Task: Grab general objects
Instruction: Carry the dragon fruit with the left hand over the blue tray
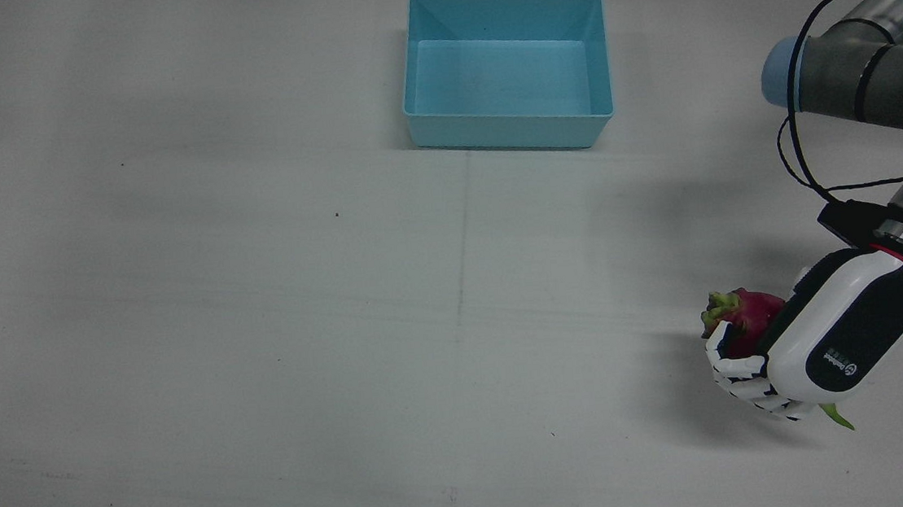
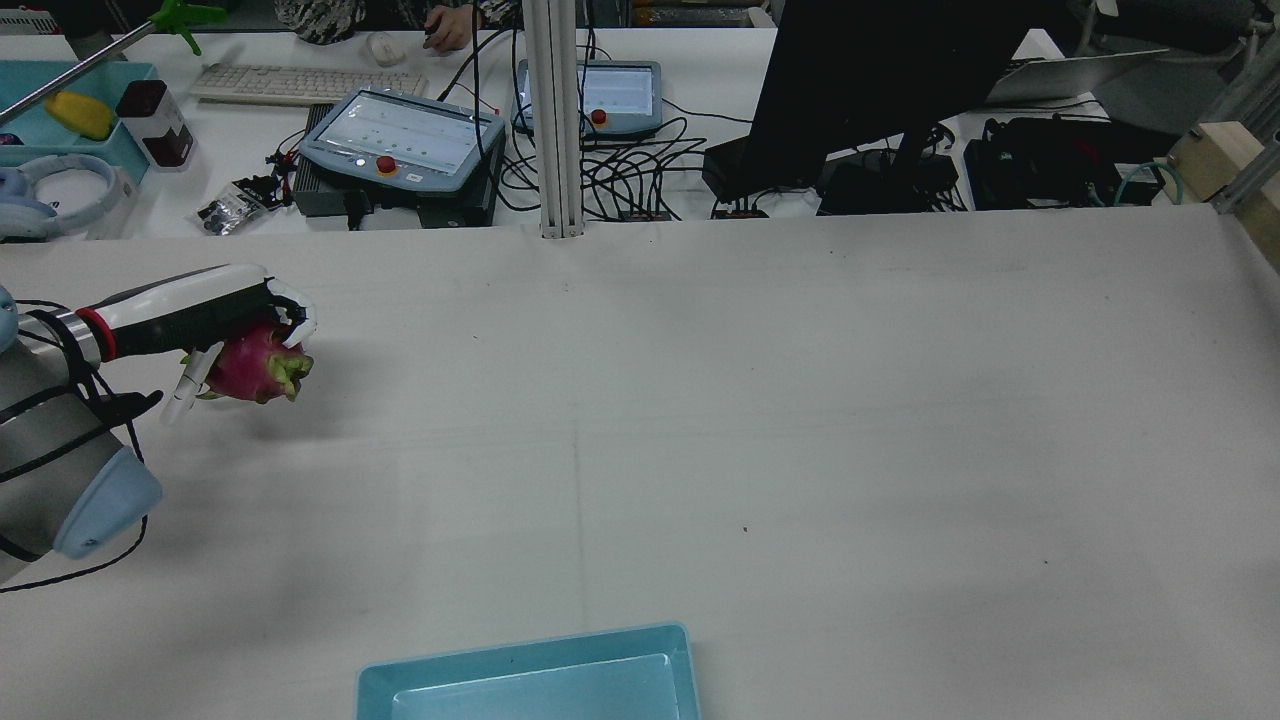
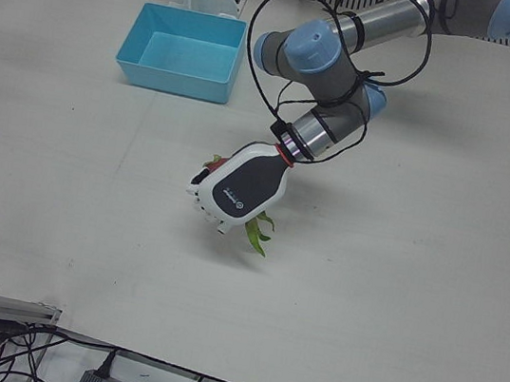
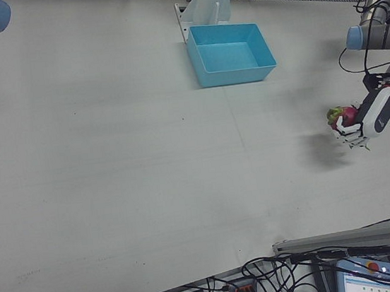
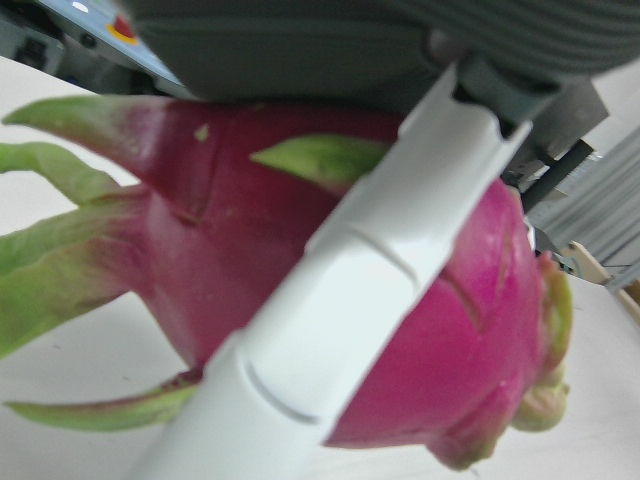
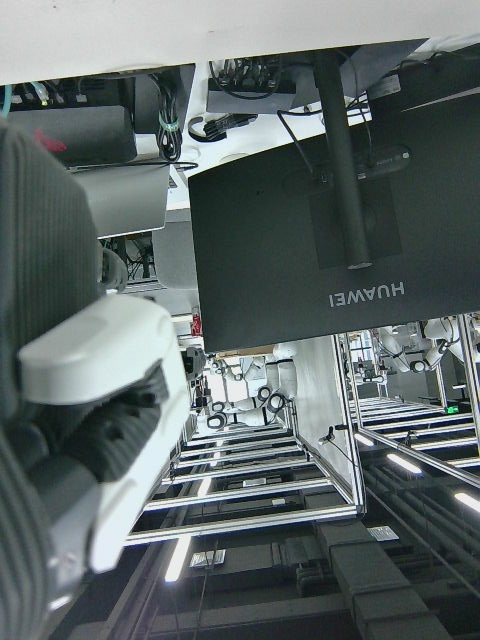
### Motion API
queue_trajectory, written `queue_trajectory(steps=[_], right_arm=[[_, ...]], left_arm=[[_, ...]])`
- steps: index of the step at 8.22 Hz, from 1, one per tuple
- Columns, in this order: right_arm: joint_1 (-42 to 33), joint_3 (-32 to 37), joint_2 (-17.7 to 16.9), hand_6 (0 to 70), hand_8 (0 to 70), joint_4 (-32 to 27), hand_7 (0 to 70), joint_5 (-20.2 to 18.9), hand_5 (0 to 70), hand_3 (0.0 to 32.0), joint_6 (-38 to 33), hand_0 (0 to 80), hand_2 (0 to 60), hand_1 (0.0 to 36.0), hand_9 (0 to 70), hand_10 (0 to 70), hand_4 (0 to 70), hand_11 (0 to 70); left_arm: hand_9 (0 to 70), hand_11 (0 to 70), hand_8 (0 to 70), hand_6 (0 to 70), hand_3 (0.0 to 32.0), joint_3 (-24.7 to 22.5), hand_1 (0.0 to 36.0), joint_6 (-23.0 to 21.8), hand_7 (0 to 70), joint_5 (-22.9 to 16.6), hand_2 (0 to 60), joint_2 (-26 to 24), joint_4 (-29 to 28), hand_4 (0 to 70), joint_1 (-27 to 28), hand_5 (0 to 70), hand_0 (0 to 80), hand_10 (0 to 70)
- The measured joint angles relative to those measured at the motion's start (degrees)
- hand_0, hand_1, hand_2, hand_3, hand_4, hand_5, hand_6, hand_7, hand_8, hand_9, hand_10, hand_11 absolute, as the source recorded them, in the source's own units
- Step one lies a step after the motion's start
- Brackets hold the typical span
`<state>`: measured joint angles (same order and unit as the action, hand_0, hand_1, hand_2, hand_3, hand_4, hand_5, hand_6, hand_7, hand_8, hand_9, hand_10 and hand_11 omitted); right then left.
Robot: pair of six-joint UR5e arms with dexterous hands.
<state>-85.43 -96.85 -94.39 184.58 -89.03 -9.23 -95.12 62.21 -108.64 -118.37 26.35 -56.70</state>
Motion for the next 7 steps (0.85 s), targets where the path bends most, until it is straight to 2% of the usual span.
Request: queue_trajectory(steps=[1,3,5,6,7], right_arm=[[0.0,0.0,0.0,0.0,0.0,0.0,0.0,0.0,0.0,0.0,0.0,0.0,0.0,0.0,0.0,0.0,0.0,0.0],[0.0,0.0,0.0,0.0,0.0,0.0,0.0,0.0,0.0,0.0,0.0,0.0,0.0,0.0,0.0,0.0,0.0,0.0],[0.0,0.0,0.0,0.0,0.0,0.0,0.0,0.0,0.0,0.0,0.0,0.0,0.0,0.0,0.0,0.0,0.0,0.0],[0.0,0.0,0.0,0.0,0.0,0.1,0.0,0.0,0.0,0.0,0.0,0.0,0.0,0.0,0.0,0.0,0.0,0.0],[0.0,0.0,0.0,0.0,0.0,0.1,0.0,0.0,0.0,0.0,0.0,0.0,0.0,0.0,0.0,0.0,0.0,0.0]], left_arm=[[65.3,70.0,47.0,65.2,11.8,-3.0,36.0,-3.0,70.0,-4.2,60.0,-0.1,-0.2,51.6,-0.4,70.0,80.0,49.1],[64.7,70.0,46.8,66.3,11.2,-13.1,36.0,-6.3,70.0,-9.5,60.0,-0.7,6.5,55.5,0.4,70.0,80.0,47.5],[64.3,69.2,46.7,67.4,10.0,-21.3,36.0,-8.7,70.0,-10.9,60.0,-1.5,12.4,59.1,4.5,70.0,80.0,46.8],[63.4,67.4,46.0,67.2,7.6,-23.5,36.0,-9.3,70.0,-10.7,60.0,-2.6,14.4,60.7,7.6,70.0,80.0,45.6],[63.3,67.2,45.9,66.9,6.8,-24.7,36.0,-9.5,70.0,-10.0,60.0,-4.5,16.5,60.9,11.2,70.0,80.0,45.5]])
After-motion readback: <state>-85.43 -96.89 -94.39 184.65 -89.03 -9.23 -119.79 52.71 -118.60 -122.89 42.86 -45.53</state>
